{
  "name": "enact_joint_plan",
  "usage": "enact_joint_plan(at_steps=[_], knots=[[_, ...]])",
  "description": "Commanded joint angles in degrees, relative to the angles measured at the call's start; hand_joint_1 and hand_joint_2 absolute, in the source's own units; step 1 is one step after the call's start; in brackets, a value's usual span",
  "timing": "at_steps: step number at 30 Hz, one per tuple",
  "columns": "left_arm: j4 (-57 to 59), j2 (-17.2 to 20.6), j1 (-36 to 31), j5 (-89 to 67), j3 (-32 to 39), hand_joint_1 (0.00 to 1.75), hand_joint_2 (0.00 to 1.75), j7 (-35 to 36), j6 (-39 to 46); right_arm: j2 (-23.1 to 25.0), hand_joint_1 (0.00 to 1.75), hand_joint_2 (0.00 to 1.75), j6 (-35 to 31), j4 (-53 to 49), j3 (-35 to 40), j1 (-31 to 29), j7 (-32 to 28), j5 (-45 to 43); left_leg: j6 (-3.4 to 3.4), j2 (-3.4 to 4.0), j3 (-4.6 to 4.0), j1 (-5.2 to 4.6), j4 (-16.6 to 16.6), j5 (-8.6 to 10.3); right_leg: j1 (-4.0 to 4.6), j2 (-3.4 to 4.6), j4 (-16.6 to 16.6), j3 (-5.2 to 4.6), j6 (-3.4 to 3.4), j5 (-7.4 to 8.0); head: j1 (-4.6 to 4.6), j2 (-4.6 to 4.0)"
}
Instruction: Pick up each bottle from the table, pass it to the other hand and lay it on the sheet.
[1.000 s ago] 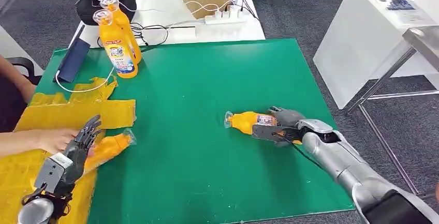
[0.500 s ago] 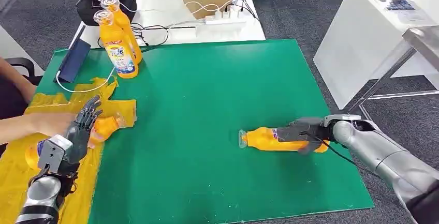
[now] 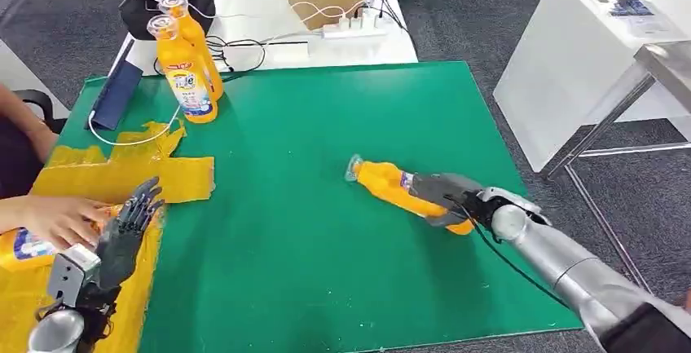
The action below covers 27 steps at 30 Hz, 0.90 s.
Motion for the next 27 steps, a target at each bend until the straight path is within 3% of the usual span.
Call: enact_joint_plan(at_steps=[1, 5, 9, 12, 19, 27], knots=[[-10.1, -6.5, 1.8, 10.7, -2.2, 0.00, 1.75, 8.9, -5.0, 16.8, 1.75, 1.75, 0.2, -18.2, -19.7, 9.3, -2.5, -5.8, 0.04, 0.15, 0.17, 0.05, -0.1, -0.08, 0.09, 0.07, -0.1, 0.11, -0.17, -0.03, 0.02, 0.00], [-14.4, -7.8, 0.6, 10.7, -8.5, 0.00, 1.75, 11.2, -2.6, 22.7, 1.75, 1.75, 0.8, -20.8, -13.7, 8.2, -2.6, -4.0, 0.07, 0.18, 0.09, 0.02, 0.0, -0.09, 0.09, 0.07, 0.0, 0.00, -0.17, -0.06, 0.00, 0.00], [-15.4, -8.3, 0.1, 12.1, -12.2, 0.00, 1.75, 12.3, -1.2, 24.8, 1.75, 1.75, 0.3, -23.0, -8.1, 8.7, -2.9, -2.9, 0.06, 0.17, 0.01, 0.07, 0.0, -0.08, 0.11, 0.04, 0.0, -0.07, -0.14, -0.05, 0.00, 0.00], [-15.8, -7.9, 0.2, 12.0, -14.0, 0.00, 1.75, 12.3, 0.0, 25.2, 1.75, 1.75, -0.2, -24.1, -4.3, 9.3, -2.9, -1.8, 0.04, 0.11, 0.00, 0.04, 0.0, -0.05, 0.07, 0.02, 0.0, -0.09, -0.12, -0.06, 0.00, 0.00], [-15.9, -7.6, 0.3, 12.2, -14.2, 0.00, 1.75, 12.2, 0.0, 25.0, 1.75, 1.75, -0.6, -24.3, -3.5, 9.8, -3.1, -1.5, 0.06, 0.09, 0.05, 0.02, 0.0, -0.05, 0.06, -0.02, 0.0, -0.06, -0.13, -0.07, 0.00, 0.00], [-16.5, -7.5, 0.3, 9.8, -17.5, 0.00, 1.75, 11.5, 1.9, 24.4, 1.75, 1.75, -0.2, -23.1, 4.4, 11.3, -2.9, -0.3, 0.07, 0.09, 0.17, 0.04, -0.1, -0.08, 0.08, -0.04, -0.1, 0.08, -0.17, -0.09, 0.00, 0.00]])
